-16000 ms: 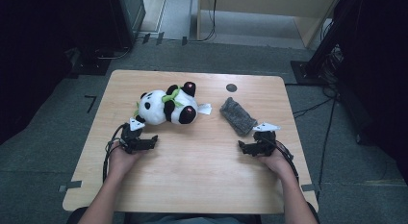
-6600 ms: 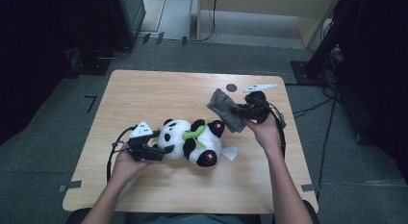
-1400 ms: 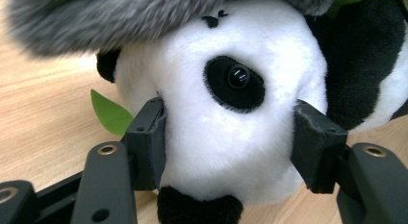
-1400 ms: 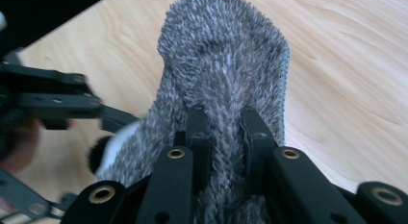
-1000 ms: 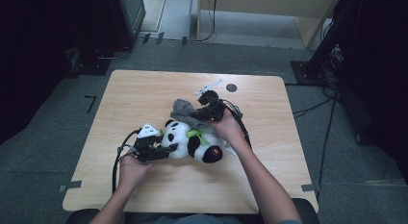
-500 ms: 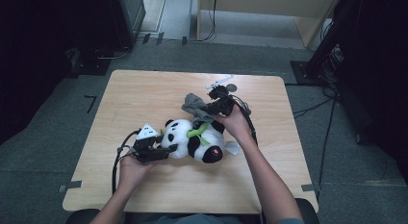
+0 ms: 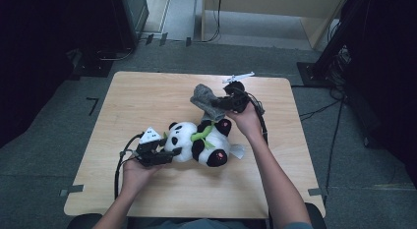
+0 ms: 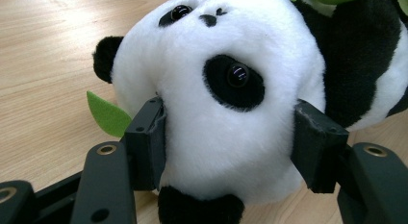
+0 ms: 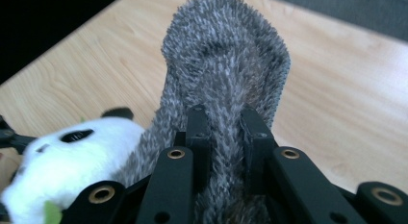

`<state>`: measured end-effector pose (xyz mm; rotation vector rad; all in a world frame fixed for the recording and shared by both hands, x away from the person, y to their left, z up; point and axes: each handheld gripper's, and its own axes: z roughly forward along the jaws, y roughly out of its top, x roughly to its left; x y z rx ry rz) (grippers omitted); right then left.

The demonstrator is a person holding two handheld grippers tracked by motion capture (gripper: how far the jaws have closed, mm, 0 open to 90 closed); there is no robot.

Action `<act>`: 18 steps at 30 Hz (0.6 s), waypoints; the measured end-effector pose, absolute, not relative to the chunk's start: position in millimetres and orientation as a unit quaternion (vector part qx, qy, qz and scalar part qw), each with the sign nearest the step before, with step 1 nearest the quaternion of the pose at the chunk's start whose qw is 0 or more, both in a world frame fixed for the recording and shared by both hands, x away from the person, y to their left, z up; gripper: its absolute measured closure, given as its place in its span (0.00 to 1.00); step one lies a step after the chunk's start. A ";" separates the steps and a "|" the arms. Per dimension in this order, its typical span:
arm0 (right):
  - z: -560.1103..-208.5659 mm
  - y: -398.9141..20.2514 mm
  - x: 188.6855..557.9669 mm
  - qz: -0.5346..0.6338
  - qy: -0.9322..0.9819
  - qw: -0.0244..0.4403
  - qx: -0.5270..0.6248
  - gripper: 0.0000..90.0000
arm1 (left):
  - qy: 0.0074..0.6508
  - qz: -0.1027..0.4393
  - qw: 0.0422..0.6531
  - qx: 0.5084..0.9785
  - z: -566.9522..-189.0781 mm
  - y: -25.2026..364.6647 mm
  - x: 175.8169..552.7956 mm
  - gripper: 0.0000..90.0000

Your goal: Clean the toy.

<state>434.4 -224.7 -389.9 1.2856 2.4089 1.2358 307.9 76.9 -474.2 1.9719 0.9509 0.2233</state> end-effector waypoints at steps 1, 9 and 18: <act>-386.9 -226.7 432.9 0.419 0.798 0.075 0.426 0.87 | 0.385 0.091 0.453 0.799 -474.3 77.0 307.9 0.42; -355.7 -240.9 419.3 0.429 0.802 0.104 0.403 0.87 | 0.386 0.090 0.452 0.799 -474.1 77.0 307.9 0.42; -353.2 -256.4 401.9 0.415 0.812 0.112 0.396 0.87 | 0.388 0.088 0.450 0.799 -473.4 76.9 308.5 0.42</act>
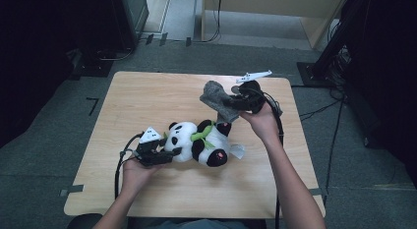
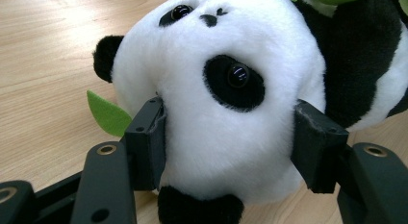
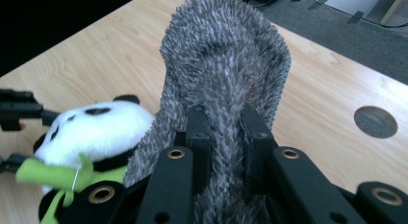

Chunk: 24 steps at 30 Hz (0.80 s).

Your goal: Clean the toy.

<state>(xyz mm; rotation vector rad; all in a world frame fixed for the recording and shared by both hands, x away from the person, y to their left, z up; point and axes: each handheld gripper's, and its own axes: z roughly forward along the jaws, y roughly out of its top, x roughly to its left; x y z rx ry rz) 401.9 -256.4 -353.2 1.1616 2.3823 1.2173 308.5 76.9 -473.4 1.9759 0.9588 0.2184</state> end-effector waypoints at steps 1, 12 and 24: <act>-354.1 -257.7 399.7 0.413 0.813 0.112 0.396 0.87 | 0.388 0.088 0.450 0.799 -473.4 76.9 308.7 0.42; -372.4 -259.5 379.2 0.407 0.818 0.106 0.393 0.87 | 0.390 0.087 0.450 0.798 -473.3 76.6 309.3 0.42; -394.8 -266.4 366.3 0.422 0.806 0.103 0.401 0.87 | 0.392 0.090 0.448 0.799 -473.6 75.3 309.5 0.43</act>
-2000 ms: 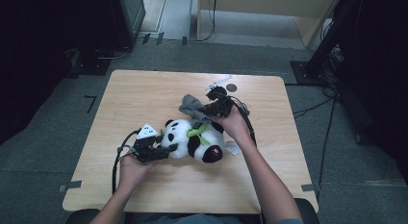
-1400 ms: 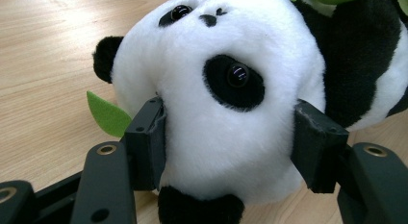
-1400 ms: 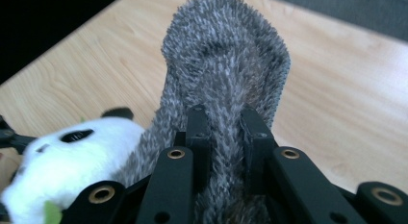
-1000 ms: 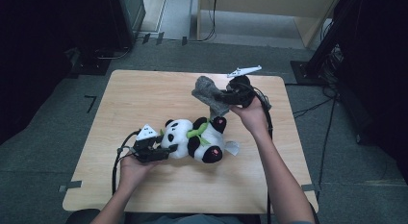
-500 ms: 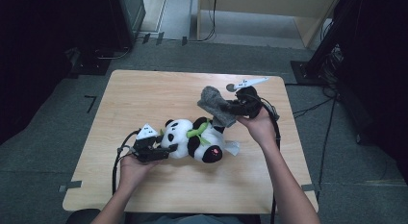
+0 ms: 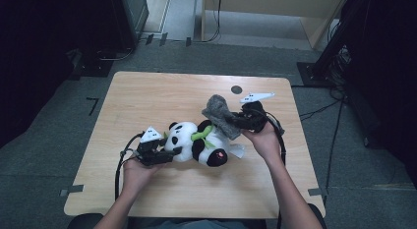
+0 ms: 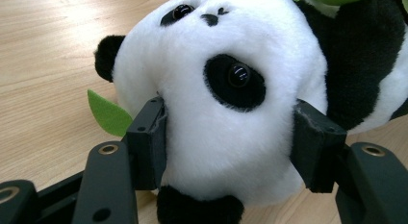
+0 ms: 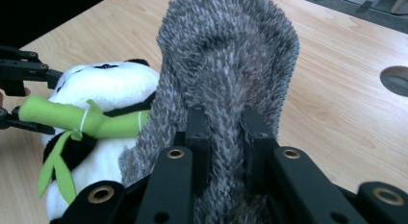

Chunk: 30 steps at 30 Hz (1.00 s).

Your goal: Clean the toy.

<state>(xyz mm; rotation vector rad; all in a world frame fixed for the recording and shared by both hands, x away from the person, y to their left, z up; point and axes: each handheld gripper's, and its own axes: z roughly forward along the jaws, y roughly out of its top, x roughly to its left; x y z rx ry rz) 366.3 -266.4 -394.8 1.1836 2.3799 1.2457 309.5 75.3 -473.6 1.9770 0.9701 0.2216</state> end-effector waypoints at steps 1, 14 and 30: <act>-396.1 -268.8 365.7 0.426 0.803 0.103 0.403 0.87 | 0.392 0.089 0.448 0.798 -473.6 75.3 309.5 0.43; -405.7 -294.1 363.2 0.419 0.791 0.105 0.433 0.86 | 0.390 0.086 0.448 0.800 -473.4 76.0 310.1 0.43; -419.9 -324.9 369.4 0.396 0.776 0.106 0.480 0.87 | 0.390 0.085 0.448 0.800 -473.0 76.5 311.5 0.43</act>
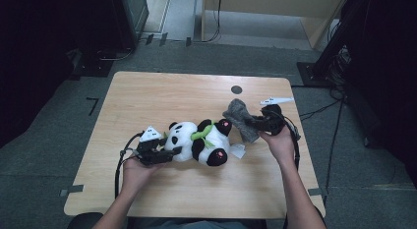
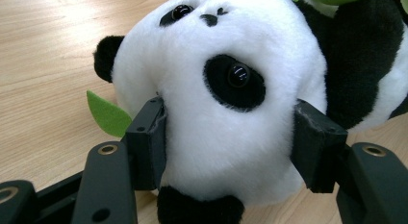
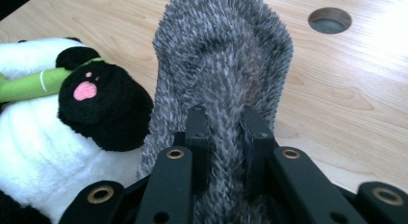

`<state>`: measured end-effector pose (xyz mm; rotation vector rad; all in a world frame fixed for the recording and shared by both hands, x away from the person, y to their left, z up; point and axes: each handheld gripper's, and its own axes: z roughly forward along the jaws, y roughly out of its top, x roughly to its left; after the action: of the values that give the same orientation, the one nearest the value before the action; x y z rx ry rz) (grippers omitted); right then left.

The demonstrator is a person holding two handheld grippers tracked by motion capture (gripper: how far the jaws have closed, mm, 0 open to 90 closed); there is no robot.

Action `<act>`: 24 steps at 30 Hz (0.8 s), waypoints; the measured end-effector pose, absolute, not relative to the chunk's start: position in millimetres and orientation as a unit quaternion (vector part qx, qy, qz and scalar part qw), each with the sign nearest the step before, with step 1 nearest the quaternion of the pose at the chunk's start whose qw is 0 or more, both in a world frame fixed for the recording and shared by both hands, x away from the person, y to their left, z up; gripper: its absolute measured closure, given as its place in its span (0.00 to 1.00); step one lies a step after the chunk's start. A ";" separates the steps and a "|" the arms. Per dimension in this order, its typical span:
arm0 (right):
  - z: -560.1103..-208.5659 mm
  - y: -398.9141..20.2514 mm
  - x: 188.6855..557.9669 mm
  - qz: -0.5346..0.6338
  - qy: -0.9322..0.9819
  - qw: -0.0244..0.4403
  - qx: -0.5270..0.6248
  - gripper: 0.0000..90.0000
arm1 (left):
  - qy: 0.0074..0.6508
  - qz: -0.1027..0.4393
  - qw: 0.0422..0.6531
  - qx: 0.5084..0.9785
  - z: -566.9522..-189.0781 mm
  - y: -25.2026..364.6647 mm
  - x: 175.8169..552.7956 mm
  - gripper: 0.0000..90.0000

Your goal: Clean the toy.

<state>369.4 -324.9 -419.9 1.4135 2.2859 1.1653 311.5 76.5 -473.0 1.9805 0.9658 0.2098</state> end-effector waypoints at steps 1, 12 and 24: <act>-419.9 -326.2 369.3 0.397 0.774 0.106 0.482 0.87 | 0.390 0.084 0.448 0.800 -473.0 76.5 311.5 0.43; -394.6 -326.7 360.1 0.430 0.762 0.121 0.469 0.87 | 0.392 0.083 0.451 0.797 -473.5 76.1 312.3 0.43; -372.6 -280.1 357.9 0.447 0.787 0.112 0.411 0.87 | 0.394 0.086 0.454 0.795 -474.7 76.2 310.3 0.43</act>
<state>357.9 -280.1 -372.6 1.2080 2.3101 1.3111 310.3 76.2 -474.7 1.9620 0.9724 0.2134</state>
